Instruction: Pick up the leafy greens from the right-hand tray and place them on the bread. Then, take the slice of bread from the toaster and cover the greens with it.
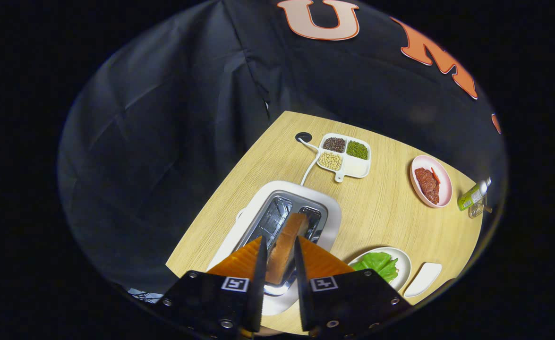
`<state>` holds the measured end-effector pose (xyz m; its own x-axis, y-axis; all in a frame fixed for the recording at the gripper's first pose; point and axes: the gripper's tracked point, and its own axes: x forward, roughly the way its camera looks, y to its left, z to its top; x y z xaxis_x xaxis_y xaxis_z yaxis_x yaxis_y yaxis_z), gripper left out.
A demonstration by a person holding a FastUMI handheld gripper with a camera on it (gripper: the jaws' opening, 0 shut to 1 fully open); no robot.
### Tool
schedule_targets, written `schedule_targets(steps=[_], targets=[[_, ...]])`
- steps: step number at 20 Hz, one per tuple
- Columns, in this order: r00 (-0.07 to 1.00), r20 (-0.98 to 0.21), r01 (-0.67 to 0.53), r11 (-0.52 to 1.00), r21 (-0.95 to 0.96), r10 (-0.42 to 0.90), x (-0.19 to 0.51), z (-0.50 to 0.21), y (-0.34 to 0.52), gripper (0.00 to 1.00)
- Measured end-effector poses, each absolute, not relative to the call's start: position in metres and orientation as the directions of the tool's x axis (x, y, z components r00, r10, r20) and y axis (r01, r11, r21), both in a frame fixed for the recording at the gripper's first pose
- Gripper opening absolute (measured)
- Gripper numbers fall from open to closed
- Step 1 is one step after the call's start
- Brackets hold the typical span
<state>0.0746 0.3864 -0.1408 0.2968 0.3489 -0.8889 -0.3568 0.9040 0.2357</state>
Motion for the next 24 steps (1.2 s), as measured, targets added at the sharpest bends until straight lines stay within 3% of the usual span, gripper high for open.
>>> schedule_targets(steps=[1, 3, 6, 16, 24], targets=[[0.306, -0.886, -0.355, 0.906, 0.233, 0.348, 0.078, -0.140, 0.383, 0.24], [0.326, -0.879, -0.357, 0.906, 0.227, 0.349, 0.082, -0.139, 0.379, 0.16], [0.342, -0.851, -0.337, 0.898, 0.284, 0.397, 0.081, -0.124, 0.376, 0.12], [0.489, -0.675, -0.347, 0.833, 0.431, 0.553, 0.080, -0.035, 0.321, 0.11], [0.464, -0.689, -0.286, 0.830, 0.478, 0.557, 0.055, -0.067, 0.260, 0.11]])
